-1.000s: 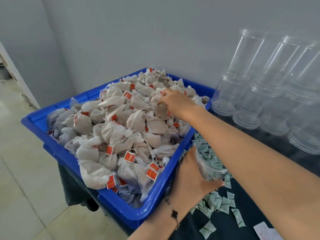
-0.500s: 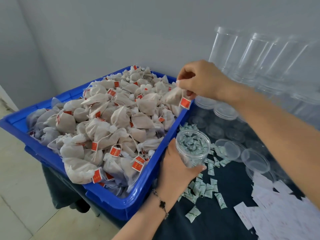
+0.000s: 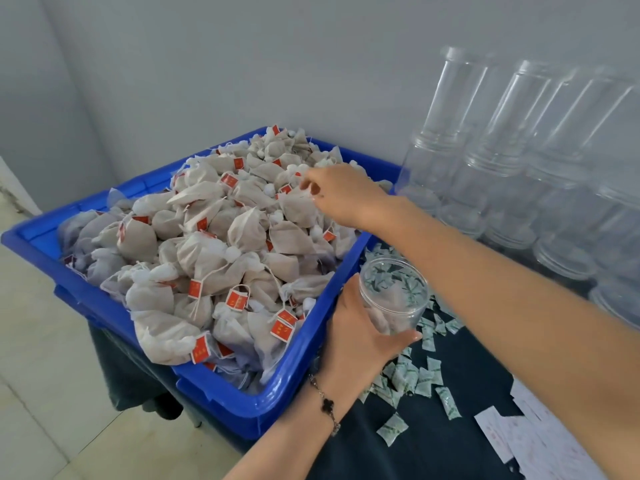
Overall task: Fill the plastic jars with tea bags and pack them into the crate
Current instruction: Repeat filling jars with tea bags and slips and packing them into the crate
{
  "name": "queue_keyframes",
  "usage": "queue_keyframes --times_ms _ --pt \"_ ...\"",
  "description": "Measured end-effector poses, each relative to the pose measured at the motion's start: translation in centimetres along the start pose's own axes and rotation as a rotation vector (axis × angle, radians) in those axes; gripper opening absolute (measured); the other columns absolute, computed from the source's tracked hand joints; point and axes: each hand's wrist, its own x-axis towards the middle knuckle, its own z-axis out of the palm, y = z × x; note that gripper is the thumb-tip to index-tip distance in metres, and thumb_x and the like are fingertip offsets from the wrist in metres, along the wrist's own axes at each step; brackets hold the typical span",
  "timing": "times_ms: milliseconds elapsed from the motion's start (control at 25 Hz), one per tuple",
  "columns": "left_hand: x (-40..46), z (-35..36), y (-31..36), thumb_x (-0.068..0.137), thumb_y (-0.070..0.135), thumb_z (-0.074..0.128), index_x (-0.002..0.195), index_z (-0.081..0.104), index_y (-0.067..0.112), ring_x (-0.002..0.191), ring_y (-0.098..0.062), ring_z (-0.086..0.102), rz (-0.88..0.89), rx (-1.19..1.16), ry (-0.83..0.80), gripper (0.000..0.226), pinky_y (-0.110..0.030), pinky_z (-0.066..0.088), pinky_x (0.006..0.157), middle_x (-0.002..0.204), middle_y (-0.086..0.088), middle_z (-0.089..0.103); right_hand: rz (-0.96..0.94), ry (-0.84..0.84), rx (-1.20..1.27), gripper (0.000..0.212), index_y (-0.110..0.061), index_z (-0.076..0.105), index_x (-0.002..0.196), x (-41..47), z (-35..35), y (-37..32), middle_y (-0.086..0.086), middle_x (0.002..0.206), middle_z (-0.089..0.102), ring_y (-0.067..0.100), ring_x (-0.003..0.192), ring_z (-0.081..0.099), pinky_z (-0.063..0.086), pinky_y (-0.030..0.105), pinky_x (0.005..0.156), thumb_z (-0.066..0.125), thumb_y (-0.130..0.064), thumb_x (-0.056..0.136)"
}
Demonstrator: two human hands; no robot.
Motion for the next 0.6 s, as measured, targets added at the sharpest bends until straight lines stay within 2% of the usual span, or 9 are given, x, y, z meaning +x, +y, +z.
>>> queue_keyframes --times_ms 120,200,280,320,360,440,480,520,600 --pt "0.5 -0.1 -0.2 0.056 0.051 0.079 0.144 0.026 0.022 0.125 -0.012 0.045 -0.051 0.006 -0.051 0.107 -0.027 0.040 0.102 0.138 0.001 0.045 0.022 -0.123 -0.099 0.050 -0.018 0.044 0.133 2.5 3.8 0.6 0.004 0.135 0.048 0.025 0.122 0.045 0.042 0.035 0.093 0.059 -0.009 0.086" --pt "0.9 0.1 0.2 0.050 0.065 0.063 0.149 0.018 0.016 0.132 -0.012 0.037 -0.075 0.071 -0.160 0.120 -0.026 0.031 0.108 0.143 0.000 0.039 0.014 -0.060 -0.081 0.029 -0.017 0.053 0.112 2.8 4.7 1.5 0.004 0.121 0.052 0.023 0.113 0.047 0.038 0.030 0.085 0.062 -0.014 0.085" --pt "0.9 0.4 0.0 0.053 0.061 0.071 0.150 0.018 0.015 0.127 0.007 0.033 -0.094 0.095 -0.154 0.120 -0.013 0.024 0.106 0.130 0.016 0.045 -0.017 0.049 0.026 0.015 -0.017 0.048 0.091 2.2 4.2 2.2 0.002 0.102 0.053 0.018 0.097 0.049 0.033 0.024 0.074 0.060 -0.011 0.084" --pt "0.7 0.4 -0.1 0.057 0.050 0.080 0.149 0.021 0.018 0.113 0.024 0.034 -0.088 0.071 -0.099 0.114 -0.002 0.023 0.099 0.115 0.029 0.047 0.010 0.077 0.112 0.016 -0.017 0.046 0.085 1.6 3.7 2.6 0.000 0.094 0.053 0.017 0.090 0.050 0.034 0.023 0.068 0.061 -0.011 0.083" --pt "0.6 0.5 -0.4 0.058 0.041 0.085 0.148 0.024 0.021 0.098 0.034 0.034 -0.072 0.061 -0.055 0.110 0.005 0.025 0.087 0.098 0.037 0.048 0.076 0.095 0.262 0.017 -0.018 0.046 0.083 0.8 3.2 2.8 -0.002 0.088 0.052 0.016 0.083 0.052 0.037 0.022 0.064 0.062 -0.012 0.083" --pt "0.1 0.4 -0.5 0.057 0.035 0.088 0.146 0.027 0.024 0.086 0.040 0.033 -0.073 0.057 -0.040 0.109 0.004 0.030 0.069 0.084 0.049 0.048 0.262 0.055 0.792 0.015 -0.016 0.051 0.091 -1.4 1.7 3.2 0.001 0.087 0.056 0.017 0.080 0.062 0.055 0.029 0.066 0.062 -0.008 0.085" --pt "0.1 0.5 -0.2 0.057 0.035 0.089 0.146 0.027 0.025 0.086 0.037 0.037 -0.077 0.052 -0.036 0.109 0.003 0.030 0.069 0.087 0.054 0.046 0.341 0.015 1.067 0.018 -0.011 0.052 0.100 -2.6 1.0 3.2 0.006 0.088 0.060 0.021 0.080 0.067 0.059 0.035 0.069 0.060 -0.002 0.086" --pt "-0.1 0.6 0.0 0.056 0.036 0.089 0.146 0.027 0.026 0.088 0.031 0.043 -0.078 0.037 -0.035 0.109 0.001 0.033 0.074 0.094 0.049 0.049 0.384 -0.005 1.260 0.022 -0.008 0.050 0.104 -4.0 0.2 3.4 0.009 0.088 0.062 0.023 0.078 0.069 0.060 0.037 0.068 0.057 0.003 0.087" --pt "-0.3 0.9 0.6 0.056 0.037 0.090 0.144 0.030 0.026 0.100 0.017 0.050 -0.065 0.006 -0.024 0.107 -0.008 0.042 0.086 0.110 0.030 0.055 0.402 -0.008 1.366 0.024 -0.011 0.052 0.099 -6.4 -1.3 4.0 0.010 0.088 0.063 0.021 0.073 0.068 0.060 0.032 0.064 0.057 0.008 0.085"
